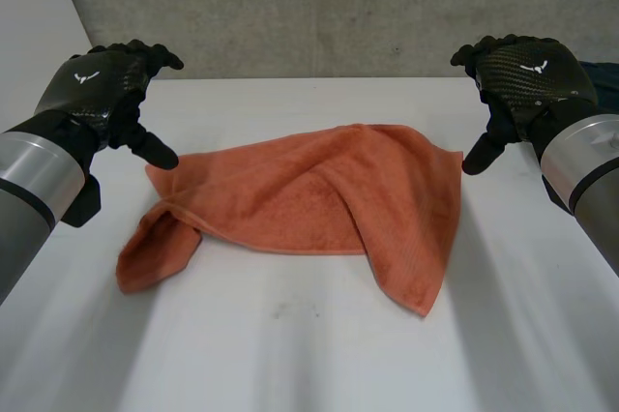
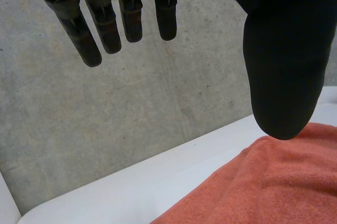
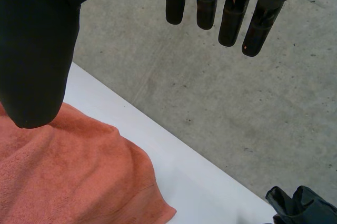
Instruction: Fold the laundry.
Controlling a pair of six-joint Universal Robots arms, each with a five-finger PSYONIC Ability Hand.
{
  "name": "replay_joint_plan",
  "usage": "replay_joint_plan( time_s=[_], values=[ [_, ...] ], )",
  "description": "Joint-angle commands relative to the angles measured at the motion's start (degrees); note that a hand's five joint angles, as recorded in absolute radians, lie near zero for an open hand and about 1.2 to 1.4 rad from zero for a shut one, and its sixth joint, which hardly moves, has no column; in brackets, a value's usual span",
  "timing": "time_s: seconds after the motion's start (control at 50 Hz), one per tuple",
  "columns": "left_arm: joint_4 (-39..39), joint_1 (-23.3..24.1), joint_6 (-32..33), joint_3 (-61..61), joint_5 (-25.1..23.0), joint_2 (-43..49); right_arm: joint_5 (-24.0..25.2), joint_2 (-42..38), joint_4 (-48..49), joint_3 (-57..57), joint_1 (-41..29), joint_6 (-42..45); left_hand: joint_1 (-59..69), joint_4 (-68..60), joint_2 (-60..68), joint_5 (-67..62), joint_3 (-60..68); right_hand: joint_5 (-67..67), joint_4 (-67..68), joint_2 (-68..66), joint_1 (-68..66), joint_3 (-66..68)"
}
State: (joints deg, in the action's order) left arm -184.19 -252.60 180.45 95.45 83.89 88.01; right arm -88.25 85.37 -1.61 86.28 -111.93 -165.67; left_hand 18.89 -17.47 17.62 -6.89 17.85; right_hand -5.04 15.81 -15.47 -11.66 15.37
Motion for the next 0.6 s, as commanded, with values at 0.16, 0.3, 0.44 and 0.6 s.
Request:
replay_joint_plan(
  time_s=[0.16,0.3,0.44,0.6],
  values=[
    [0.06,-0.18,-0.01,0.08,-0.04,-0.03,-0.08,0.41,0.02,-0.06,0.13,0.09,-5.14,3.73,-3.87,3.14,-4.1,5.04,-5.81,5.47,1.66,-5.37],
    [-0.03,-0.18,0.51,0.0,-0.04,-0.03,0.53,0.41,-1.73,-1.11,0.31,1.49,-5.14,3.73,-3.87,3.14,-4.1,5.04,-5.81,5.47,1.66,-5.37],
    [1.2,-2.72,7.35,-0.62,0.22,2.95,0.27,-1.08,-16.31,0.28,-0.39,11.07,-5.14,3.73,-3.87,3.14,-4.1,5.04,-5.81,5.47,1.66,-5.37],
    [2.43,-10.01,23.36,-0.44,0.05,15.61,0.45,-7.05,-7.99,8.98,-0.48,1.68,-3.97,2.55,-2.7,1.97,-2.93,0.76,-1.52,1.18,-2.63,-1.08]
  ],
)
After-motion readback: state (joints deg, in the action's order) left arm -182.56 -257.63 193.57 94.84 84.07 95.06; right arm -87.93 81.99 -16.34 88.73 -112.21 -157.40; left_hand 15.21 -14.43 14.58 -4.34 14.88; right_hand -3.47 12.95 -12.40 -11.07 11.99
